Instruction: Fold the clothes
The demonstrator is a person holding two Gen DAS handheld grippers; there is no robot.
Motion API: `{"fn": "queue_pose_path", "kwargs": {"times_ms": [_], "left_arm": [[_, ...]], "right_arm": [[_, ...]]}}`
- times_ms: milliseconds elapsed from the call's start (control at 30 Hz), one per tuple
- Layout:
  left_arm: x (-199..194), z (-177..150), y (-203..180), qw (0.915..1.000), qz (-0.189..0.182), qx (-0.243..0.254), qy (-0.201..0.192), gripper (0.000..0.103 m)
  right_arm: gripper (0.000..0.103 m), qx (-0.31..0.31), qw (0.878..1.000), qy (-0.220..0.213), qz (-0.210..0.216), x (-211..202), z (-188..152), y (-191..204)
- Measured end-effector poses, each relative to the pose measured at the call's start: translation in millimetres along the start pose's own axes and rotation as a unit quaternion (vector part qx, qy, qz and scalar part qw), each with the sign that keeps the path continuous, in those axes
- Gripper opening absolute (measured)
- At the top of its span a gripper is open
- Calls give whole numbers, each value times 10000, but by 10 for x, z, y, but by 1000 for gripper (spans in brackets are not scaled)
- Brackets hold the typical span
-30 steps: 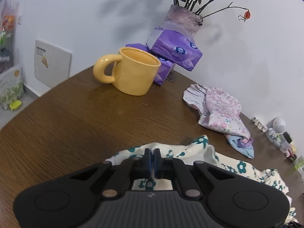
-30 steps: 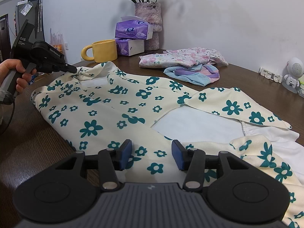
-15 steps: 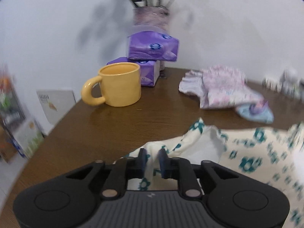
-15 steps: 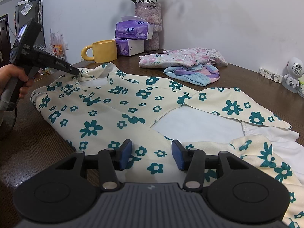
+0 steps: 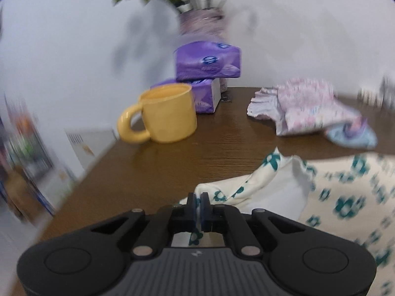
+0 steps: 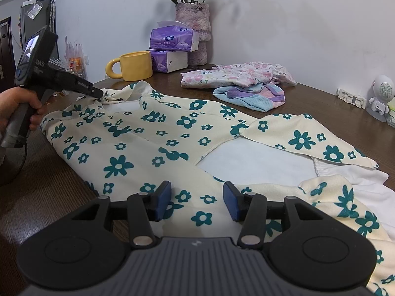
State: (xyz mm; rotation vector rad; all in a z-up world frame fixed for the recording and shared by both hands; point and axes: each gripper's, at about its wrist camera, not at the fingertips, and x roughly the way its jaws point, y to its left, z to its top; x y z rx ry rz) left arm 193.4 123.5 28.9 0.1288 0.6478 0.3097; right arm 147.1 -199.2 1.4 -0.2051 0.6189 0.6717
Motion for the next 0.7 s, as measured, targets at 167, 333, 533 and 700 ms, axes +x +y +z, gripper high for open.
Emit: {"fn": "queue_pose_path", "kwargs": {"times_ms": [167,333,533,700], "left_arm": [[-61,-42,-151,9990,82,427,-68,14],[-221,-66,-90,9997,-152,144,-141,27],[-416,-98,-17,9986,-436,-192,-229,53],[-728,-291,-65,9954,-894,-186,-289,53]], "right_arm": [[47,0,10000,0,0,-2,1,-1],[47,2,10000,0,1,-1,1,-1],[47,0,10000,0,0,-1,1,1],[48,-18,10000,-1,-34,0,2,10]]}}
